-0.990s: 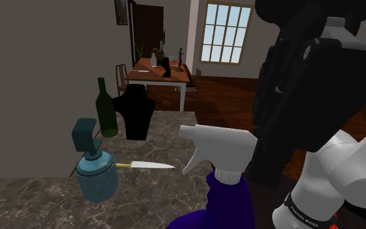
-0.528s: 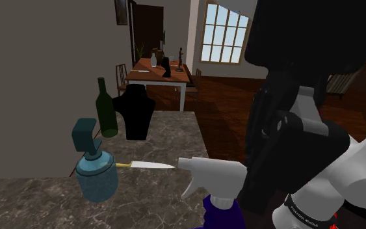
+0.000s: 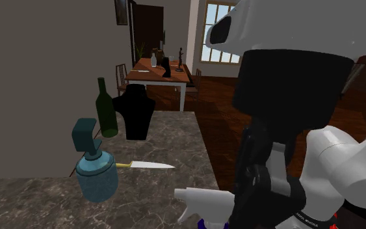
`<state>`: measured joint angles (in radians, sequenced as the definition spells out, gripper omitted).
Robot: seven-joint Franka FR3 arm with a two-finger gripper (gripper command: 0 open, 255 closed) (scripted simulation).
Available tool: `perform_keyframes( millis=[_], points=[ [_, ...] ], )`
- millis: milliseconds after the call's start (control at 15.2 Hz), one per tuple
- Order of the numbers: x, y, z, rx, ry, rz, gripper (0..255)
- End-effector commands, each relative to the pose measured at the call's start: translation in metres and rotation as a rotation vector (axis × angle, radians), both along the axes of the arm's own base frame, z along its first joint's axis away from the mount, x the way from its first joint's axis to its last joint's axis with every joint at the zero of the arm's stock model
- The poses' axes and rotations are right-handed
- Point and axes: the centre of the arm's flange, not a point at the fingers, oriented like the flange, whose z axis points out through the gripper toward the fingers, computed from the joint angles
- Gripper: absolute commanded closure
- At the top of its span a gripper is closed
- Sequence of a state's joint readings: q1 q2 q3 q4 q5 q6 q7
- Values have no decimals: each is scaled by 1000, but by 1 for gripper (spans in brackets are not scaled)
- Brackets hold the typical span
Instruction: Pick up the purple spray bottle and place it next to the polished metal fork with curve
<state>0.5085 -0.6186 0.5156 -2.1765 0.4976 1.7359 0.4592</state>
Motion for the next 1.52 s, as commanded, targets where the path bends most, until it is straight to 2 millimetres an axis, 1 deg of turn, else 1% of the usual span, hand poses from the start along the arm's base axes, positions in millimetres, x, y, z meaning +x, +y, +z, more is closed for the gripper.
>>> perform_keyframes(
  millis=[0, 1452],
  points=[
    [0, 0, -11, 0, 0, 0, 255],
    [0, 0, -127, 0, 0, 0, 255]
  ],
)
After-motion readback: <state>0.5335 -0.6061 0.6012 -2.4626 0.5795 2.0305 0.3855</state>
